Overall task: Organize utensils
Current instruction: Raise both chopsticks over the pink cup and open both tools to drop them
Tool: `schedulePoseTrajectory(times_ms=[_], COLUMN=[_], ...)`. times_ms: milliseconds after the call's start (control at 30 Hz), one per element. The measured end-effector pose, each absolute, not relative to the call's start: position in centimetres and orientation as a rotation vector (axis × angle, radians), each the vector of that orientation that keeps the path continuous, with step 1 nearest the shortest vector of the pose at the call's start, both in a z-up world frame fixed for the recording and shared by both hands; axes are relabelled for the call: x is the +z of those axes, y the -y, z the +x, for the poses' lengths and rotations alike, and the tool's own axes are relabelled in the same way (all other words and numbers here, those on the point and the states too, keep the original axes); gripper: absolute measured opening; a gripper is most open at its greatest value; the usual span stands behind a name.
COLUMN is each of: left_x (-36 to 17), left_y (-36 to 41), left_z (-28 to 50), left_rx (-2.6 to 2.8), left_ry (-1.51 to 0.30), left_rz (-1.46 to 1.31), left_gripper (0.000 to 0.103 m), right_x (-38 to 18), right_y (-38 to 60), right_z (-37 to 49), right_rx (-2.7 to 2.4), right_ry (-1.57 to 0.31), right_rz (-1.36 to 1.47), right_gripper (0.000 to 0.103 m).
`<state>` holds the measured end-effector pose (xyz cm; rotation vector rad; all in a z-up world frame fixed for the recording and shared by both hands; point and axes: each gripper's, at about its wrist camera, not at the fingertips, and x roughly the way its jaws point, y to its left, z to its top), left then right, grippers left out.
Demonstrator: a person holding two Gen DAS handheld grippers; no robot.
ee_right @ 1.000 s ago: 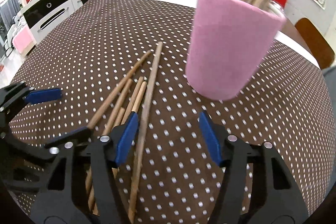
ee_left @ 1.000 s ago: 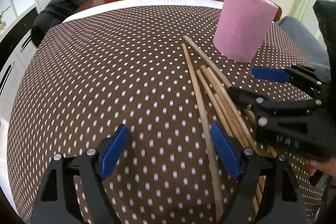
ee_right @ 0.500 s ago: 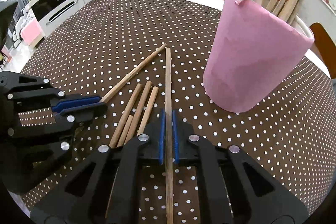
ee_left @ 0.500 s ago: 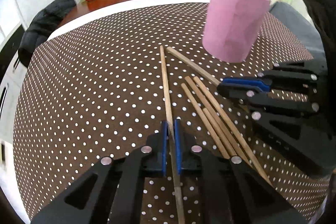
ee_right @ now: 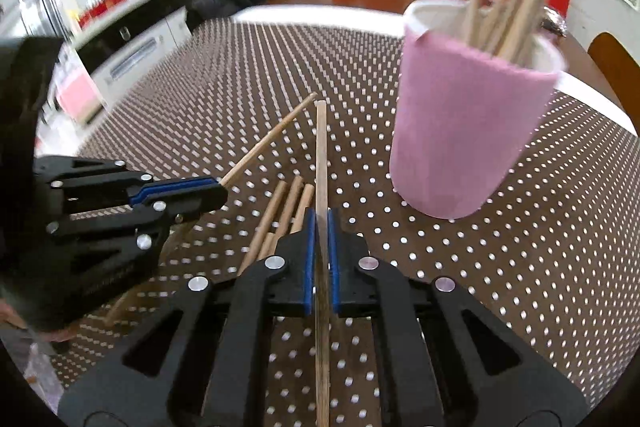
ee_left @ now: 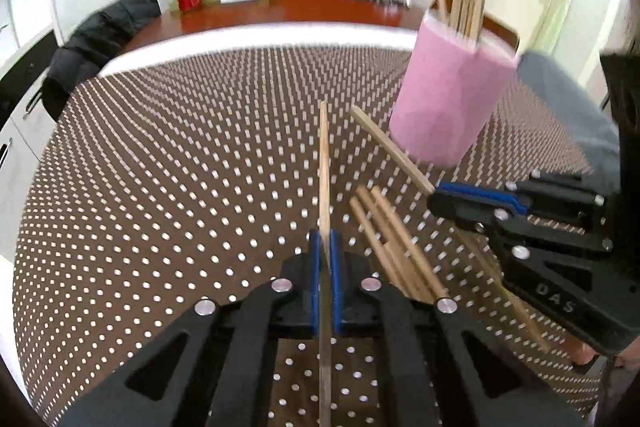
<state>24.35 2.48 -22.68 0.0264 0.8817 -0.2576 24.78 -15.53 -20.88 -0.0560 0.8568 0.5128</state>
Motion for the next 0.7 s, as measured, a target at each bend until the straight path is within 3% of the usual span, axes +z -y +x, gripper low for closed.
schedulePoseTrajectory(times_ms=[433,700], left_x=[-12.7,-7.9], left_y=[-2.9,-0.7], left_z=[19.6,21.1], left_rx=[-0.342,-0.414], left_ry=[-0.404,-0.253], left_rz=[-0.163,-0.224], left_gripper=[0.005,0.005], right_x=[-12.2,-7.1], right_y=[21.7,24.6], right_z=[19.7,21.0], right_rx=[0.615,0.536], right_ry=[-0.465,-0.279], right_rz=[0.247,0.336], right_gripper=[0.006,0.006])
